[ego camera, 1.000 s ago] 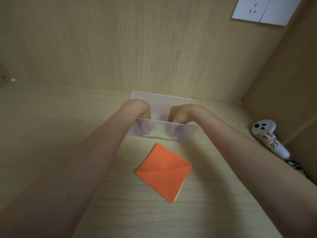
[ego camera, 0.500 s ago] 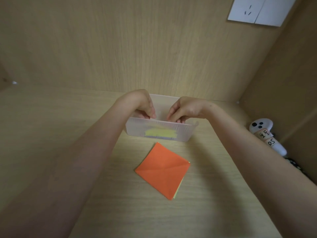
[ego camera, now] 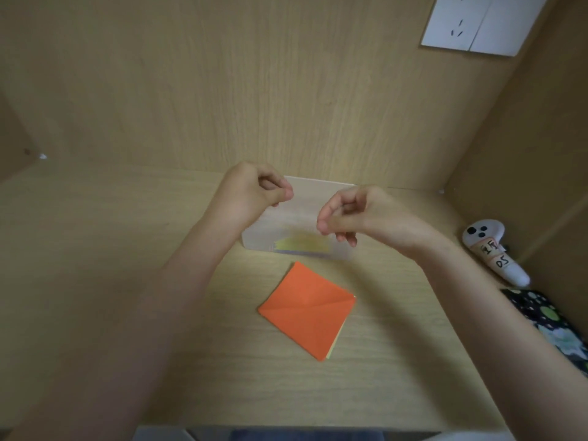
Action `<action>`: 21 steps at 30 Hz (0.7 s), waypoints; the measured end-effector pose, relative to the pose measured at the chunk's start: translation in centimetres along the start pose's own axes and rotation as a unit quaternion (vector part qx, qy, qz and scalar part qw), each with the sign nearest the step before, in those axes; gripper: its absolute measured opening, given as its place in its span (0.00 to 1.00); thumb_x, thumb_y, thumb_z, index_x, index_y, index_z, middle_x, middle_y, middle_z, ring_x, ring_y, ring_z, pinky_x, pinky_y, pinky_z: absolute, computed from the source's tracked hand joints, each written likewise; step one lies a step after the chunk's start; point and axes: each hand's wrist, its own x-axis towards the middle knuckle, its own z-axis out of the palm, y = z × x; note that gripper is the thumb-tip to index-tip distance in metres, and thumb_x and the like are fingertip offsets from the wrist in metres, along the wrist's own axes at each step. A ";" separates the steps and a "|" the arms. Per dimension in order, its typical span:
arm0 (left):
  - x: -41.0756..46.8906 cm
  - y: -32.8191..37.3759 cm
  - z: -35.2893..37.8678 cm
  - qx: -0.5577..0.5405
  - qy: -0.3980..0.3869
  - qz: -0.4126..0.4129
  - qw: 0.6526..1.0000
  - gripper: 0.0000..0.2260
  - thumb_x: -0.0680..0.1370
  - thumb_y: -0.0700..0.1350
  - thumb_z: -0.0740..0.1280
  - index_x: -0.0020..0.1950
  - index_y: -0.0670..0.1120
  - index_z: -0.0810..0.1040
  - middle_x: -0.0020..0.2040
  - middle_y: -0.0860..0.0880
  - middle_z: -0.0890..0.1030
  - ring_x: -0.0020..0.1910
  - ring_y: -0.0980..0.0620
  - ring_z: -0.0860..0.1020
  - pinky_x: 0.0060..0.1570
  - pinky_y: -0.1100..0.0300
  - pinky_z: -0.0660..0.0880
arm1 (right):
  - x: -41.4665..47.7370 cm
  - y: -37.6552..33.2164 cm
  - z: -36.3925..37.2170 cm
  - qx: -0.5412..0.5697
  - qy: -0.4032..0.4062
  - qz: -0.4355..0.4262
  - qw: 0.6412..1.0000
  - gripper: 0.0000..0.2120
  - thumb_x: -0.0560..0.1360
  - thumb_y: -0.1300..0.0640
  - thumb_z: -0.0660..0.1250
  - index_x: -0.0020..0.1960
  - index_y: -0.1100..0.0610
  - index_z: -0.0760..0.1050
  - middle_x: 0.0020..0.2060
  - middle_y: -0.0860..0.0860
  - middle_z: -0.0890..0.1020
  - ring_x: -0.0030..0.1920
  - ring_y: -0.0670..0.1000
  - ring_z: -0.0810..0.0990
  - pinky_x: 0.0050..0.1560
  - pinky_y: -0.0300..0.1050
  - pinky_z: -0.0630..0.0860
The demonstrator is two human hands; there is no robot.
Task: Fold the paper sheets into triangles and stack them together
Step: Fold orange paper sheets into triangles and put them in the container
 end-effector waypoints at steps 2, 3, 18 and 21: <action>-2.1 0.2 0.2 -0.014 -0.002 0.009 1.000 0.03 0.70 0.38 0.73 0.40 0.44 0.81 0.30 0.49 0.77 0.24 0.64 0.73 0.26 0.72 0.66 | -1.4 0.6 1.4 -0.049 -0.015 0.013 0.999 0.02 0.71 0.67 0.71 0.41 0.62 0.79 0.33 0.55 0.80 0.29 0.47 0.75 0.27 0.37 0.72; -3.1 0.1 0.6 -0.019 -0.012 0.009 1.000 0.03 0.70 0.37 0.73 0.40 0.44 0.81 0.30 0.49 0.77 0.24 0.64 0.72 0.26 0.73 0.66 | -1.8 1.2 2.1 -0.078 -0.013 0.024 0.997 0.02 0.71 0.65 0.71 0.41 0.61 0.79 0.33 0.54 0.80 0.29 0.45 0.74 0.28 0.37 0.72; -7.9 -5.2 4.3 0.166 -0.114 -0.084 0.976 0.23 0.63 0.47 0.79 0.56 0.49 0.79 0.50 0.51 0.74 0.39 0.59 0.71 0.41 0.67 0.66 | -4.2 5.4 7.7 -0.390 0.090 0.077 0.913 0.22 0.68 0.42 0.71 0.57 0.51 0.77 0.52 0.52 0.74 0.57 0.54 0.66 0.59 0.45 0.65; -8.2 -5.4 4.4 0.150 -0.108 -0.063 0.981 0.20 0.64 0.45 0.79 0.54 0.50 0.80 0.48 0.52 0.74 0.35 0.64 0.69 0.34 0.74 0.64 | -4.3 5.6 7.7 -0.401 0.099 0.066 0.908 0.16 0.69 0.45 0.70 0.54 0.51 0.78 0.51 0.51 0.76 0.56 0.53 0.68 0.56 0.43 0.65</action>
